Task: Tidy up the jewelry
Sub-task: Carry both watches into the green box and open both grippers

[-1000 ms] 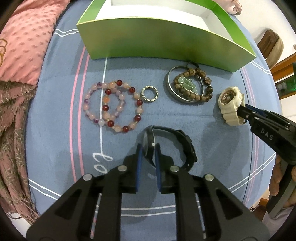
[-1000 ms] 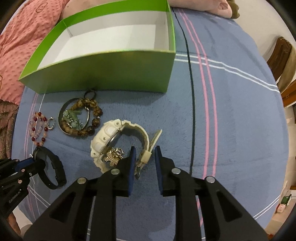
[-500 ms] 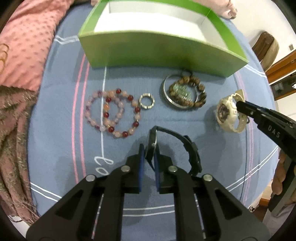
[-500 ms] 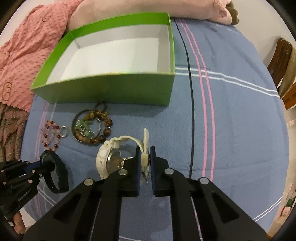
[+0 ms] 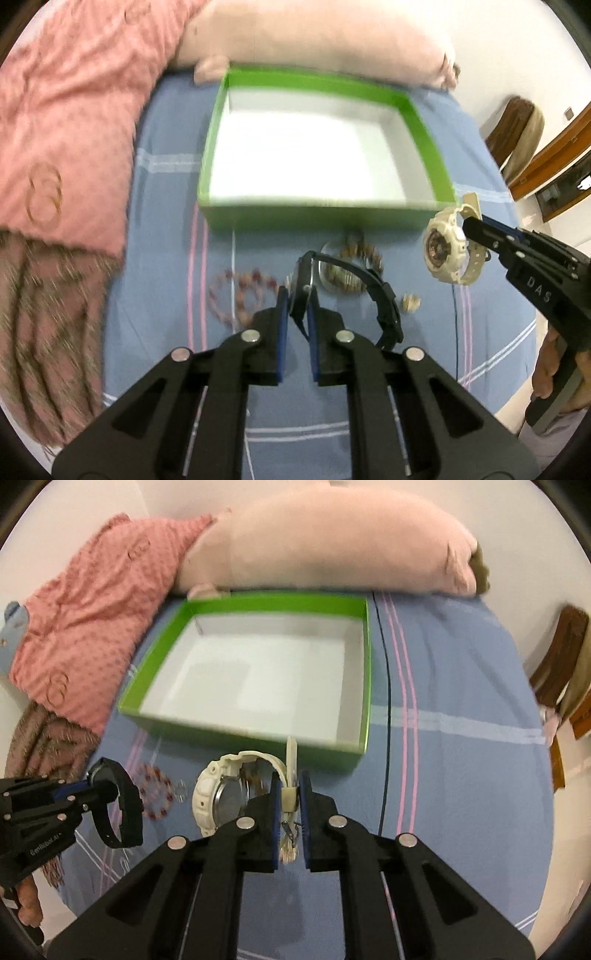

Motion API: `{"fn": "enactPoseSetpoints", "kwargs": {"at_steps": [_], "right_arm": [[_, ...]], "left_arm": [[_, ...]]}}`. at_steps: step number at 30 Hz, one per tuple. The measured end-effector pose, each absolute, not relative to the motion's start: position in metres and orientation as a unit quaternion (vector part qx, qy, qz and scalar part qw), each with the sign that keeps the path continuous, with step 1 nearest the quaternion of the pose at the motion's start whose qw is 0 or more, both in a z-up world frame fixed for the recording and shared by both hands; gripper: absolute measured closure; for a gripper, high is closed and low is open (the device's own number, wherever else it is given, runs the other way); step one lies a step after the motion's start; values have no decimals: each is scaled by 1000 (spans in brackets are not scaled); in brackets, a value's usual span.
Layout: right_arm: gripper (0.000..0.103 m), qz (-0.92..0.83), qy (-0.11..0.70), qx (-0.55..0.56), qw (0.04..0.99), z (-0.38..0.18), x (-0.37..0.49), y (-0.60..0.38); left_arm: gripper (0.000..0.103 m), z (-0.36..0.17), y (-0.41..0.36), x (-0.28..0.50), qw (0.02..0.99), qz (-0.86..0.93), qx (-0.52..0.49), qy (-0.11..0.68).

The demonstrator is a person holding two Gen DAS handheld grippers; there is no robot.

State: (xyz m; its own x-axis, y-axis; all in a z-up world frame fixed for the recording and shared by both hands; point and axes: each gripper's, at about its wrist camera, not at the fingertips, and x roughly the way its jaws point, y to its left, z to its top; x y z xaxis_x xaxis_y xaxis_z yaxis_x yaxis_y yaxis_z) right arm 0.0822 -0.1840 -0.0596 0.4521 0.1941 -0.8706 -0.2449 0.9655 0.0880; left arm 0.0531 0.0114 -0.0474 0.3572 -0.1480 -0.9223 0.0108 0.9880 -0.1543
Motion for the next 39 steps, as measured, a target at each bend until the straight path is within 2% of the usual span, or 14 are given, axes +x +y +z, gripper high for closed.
{"fn": "enactPoseSetpoints", "kwargs": {"at_steps": [5, 9, 17, 25, 28, 29, 31, 33, 34, 35, 36, 37, 39], "right_arm": [[94, 132, 475, -22, 870, -31, 109, -180], [94, 121, 466, -17, 876, -27, 141, -176], [94, 100, 503, -9, 858, -67, 192, -169], [93, 98, 540, -27, 835, -108, 214, -149], [87, 98, 550, -32, 829, -118, 216, -145], [86, 98, 553, -34, 827, -120, 216, -144], [80, 91, 550, -41, 829, -118, 215, -143], [80, 93, 544, -37, 833, -111, 212, -145], [78, 94, 541, -34, 835, -106, 210, -146], [75, 95, 534, -30, 839, -98, 206, -149], [68, 96, 531, -28, 842, -93, 202, -151], [61, 98, 523, -23, 846, -83, 196, -154], [60, 106, 512, -14, 852, -70, 183, -160]], "left_arm": [[93, -20, 15, 86, 842, -42, -53, 536], [93, -18, 15, 115, 850, -41, -51, 523], [93, -61, 19, 172, 836, -30, -56, 546], [93, -102, 20, 197, 815, -26, -53, 576], [92, -112, 21, 200, 809, -28, -55, 584], [91, -114, 22, 200, 808, -28, -56, 585], [81, -116, 22, 200, 807, -29, -58, 587], [76, -111, 23, 196, 812, -26, -57, 581], [69, -108, 23, 194, 814, -26, -56, 578], [65, -101, 23, 190, 818, -23, -54, 572], [60, -98, 23, 188, 820, -21, -54, 569], [59, -90, 24, 183, 824, -20, -54, 563], [58, -76, 28, 168, 833, -20, -55, 551]]}}
